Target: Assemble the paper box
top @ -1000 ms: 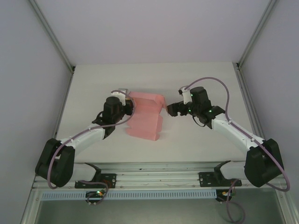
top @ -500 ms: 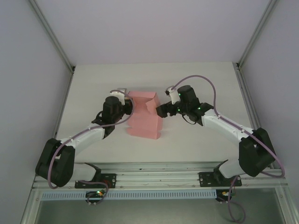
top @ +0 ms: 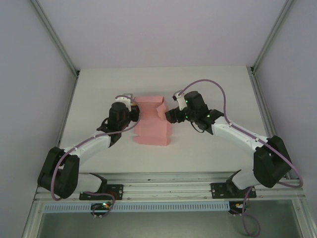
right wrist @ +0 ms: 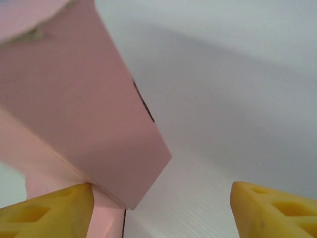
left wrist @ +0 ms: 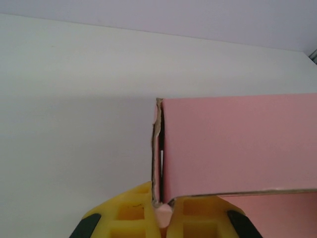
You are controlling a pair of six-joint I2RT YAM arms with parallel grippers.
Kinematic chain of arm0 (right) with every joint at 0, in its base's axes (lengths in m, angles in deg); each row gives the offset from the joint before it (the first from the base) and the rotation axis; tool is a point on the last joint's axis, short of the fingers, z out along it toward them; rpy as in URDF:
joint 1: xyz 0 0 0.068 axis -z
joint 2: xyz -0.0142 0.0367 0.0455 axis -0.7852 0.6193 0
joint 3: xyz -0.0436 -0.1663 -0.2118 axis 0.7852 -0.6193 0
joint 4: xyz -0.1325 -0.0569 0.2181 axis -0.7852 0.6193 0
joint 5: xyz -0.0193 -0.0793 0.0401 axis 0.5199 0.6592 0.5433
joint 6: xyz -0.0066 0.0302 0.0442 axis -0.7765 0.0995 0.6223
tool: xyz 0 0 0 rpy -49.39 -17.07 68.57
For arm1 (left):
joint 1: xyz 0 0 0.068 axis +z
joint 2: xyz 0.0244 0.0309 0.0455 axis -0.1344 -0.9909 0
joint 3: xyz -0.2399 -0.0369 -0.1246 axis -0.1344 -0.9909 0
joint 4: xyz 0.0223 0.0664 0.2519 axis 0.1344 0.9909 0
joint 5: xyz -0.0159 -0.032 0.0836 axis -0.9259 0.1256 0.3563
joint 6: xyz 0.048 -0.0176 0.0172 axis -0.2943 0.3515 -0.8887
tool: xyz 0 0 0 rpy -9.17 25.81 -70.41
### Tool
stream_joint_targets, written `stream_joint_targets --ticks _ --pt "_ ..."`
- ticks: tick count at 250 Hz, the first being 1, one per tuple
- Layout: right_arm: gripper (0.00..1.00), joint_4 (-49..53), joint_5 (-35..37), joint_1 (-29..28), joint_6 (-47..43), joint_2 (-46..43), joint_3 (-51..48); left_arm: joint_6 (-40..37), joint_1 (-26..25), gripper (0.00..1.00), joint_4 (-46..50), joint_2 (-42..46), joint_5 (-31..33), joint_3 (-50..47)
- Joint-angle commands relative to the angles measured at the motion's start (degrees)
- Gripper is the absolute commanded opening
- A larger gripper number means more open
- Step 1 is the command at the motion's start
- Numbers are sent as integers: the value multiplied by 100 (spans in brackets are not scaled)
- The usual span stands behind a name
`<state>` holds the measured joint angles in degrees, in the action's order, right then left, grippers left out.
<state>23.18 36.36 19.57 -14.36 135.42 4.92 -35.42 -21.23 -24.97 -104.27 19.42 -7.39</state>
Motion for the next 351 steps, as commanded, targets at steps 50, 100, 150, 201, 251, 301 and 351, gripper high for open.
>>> stream_joint_targets --ticks 50,100,150,201,251,301,351 --pt "65 112 -46 -149 -159 226 364 204 -182 0 47 -79 -44 236" --pt "65 71 -64 -265 -187 391 508 184 -304 0 89 -142 -51 329" --pt "65 133 238 -300 -108 461 638 136 -372 0 117 -145 -65 387" --pt "46 307 1802 -504 71 664 832 179 -490 0 253 -85 128 487" --pt "21 1036 4465 -690 1249 1358 1428 749 -915 0 1432 -408 1707 1200" --pt "17 2321 6157 -536 2798 1883 1945 1518 -954 0 3023 -1034 2750 2043" --pt "16 2829 6838 -244 3096 1940 2009 1826 -913 0 4194 -1256 3895 2362"
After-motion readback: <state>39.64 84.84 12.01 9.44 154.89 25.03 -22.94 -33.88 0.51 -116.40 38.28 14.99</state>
